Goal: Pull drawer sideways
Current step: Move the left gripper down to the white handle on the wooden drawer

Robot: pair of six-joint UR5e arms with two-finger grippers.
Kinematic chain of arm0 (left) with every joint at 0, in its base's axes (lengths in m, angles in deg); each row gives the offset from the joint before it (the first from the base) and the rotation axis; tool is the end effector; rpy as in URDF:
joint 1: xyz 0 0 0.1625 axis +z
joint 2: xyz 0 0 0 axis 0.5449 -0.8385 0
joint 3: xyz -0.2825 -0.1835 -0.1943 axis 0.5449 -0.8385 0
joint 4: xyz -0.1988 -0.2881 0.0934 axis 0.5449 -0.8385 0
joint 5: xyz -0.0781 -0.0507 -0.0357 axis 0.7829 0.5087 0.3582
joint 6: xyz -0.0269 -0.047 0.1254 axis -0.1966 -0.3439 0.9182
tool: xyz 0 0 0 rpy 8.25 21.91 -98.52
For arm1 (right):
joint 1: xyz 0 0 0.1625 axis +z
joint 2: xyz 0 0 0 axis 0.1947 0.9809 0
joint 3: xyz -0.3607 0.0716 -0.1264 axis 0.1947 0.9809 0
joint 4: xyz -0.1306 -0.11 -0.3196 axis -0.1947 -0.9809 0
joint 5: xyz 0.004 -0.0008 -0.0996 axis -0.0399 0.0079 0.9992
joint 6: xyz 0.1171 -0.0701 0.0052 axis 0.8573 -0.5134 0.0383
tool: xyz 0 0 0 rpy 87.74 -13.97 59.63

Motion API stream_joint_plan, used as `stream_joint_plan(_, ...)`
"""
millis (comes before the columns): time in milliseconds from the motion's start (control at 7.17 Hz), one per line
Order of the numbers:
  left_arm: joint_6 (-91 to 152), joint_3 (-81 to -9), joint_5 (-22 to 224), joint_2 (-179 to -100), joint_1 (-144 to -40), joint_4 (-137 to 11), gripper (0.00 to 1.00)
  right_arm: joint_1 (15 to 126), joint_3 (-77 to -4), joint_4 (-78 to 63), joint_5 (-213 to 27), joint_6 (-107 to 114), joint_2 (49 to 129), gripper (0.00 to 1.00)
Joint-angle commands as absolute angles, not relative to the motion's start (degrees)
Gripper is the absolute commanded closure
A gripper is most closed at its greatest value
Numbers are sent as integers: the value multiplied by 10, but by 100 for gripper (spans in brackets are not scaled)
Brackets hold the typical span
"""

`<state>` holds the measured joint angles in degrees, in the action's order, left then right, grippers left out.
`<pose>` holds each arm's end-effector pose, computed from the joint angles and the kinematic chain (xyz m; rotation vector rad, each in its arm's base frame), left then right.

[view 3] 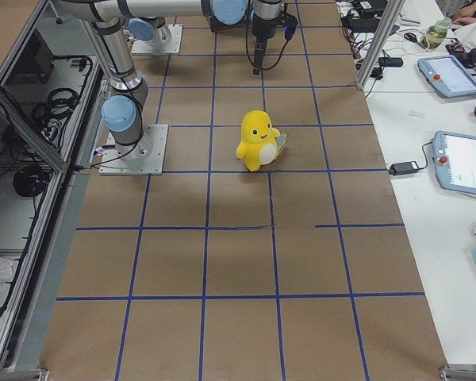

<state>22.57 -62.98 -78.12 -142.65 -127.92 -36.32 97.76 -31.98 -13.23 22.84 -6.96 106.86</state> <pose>-0.0446 -0.4405 0.1925 0.1720 1.8704 0.3718 0.0989 -0.4469 0.4274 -0.2576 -3.0718 -0.1115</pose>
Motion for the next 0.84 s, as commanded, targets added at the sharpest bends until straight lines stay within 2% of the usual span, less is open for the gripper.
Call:
stream_joint_plan(0, 226, -629, -782, -1426, -1278, -364, 30, 978, -320, -131, 228, -70, 1069, 0)
stream_joint_plan(279, 222, -629, -786, -1426, -1278, -364, 47, 978, -320, -131, 228, -70, 1069, 0)
stream_joint_plan(697, 220, -629, -790, -1426, -1278, -367, 47, 978, -320, -132, 228, -70, 1069, 0)
